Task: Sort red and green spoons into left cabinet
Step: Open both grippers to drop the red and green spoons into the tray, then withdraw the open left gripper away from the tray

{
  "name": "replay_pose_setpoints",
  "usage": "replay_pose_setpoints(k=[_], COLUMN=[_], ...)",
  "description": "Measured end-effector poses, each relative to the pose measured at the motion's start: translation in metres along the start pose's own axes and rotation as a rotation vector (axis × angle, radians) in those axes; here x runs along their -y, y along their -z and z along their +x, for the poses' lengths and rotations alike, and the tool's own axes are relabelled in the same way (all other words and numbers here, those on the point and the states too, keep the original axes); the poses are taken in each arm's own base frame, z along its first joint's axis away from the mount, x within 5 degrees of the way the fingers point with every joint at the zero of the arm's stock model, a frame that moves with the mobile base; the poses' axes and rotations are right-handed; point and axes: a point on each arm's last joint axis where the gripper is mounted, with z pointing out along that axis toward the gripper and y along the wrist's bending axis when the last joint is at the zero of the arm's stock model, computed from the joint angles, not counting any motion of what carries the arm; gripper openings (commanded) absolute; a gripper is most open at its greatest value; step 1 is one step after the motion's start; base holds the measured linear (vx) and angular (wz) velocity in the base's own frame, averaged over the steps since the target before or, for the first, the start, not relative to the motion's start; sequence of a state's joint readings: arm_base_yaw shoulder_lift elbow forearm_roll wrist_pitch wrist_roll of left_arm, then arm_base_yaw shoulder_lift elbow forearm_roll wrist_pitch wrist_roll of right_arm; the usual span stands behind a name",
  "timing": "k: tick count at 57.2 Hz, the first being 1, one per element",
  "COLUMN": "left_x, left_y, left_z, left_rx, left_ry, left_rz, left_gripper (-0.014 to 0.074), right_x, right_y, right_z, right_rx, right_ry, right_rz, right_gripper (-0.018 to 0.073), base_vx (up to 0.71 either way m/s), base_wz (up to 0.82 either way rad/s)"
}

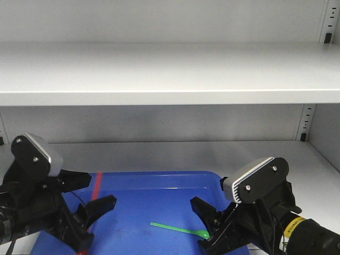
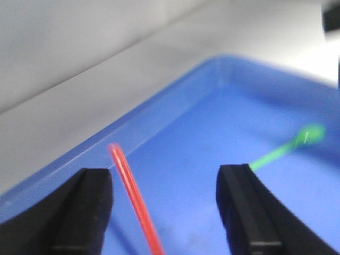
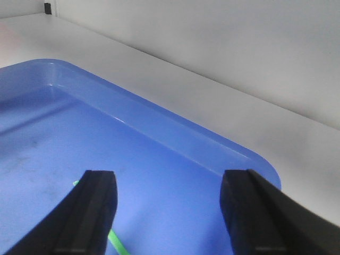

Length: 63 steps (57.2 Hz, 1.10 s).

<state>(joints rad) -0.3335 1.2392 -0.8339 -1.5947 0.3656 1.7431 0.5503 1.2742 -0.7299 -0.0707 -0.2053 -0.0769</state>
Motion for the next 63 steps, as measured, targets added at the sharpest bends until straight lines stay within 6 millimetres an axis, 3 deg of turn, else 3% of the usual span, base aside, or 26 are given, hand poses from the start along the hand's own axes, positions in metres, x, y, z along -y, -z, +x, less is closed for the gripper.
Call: replay_pose_setpoints(k=[8, 15, 63], left_x=[-0.0008, 0.0006, 0.0008], left_y=[0.0001, 0.0001, 0.0001], left_z=[-0.0031, -0.0038, -0.0039], left_rx=[0.035, 0.04, 0.041], left_ry=[0.298, 0.412, 0.432], left_rz=[-0.003, 0.015, 0.018], left_gripper=[0.0493, 0.0493, 0.0493], right_x=[0.0, 0.0, -0.0001], right_y=[0.0, 0.0, 0.0], right_z=[0.0001, 0.0001, 0.001], right_rx=[-0.001, -0.001, -0.011], right_ry=[0.0, 0.0, 0.0], right_rz=[0.0, 0.0, -0.001], right_gripper=[0.0487, 0.0487, 0.0487], base_vx=[0.0, 0.0, 0.0], base_wz=[0.0, 0.0, 0.0])
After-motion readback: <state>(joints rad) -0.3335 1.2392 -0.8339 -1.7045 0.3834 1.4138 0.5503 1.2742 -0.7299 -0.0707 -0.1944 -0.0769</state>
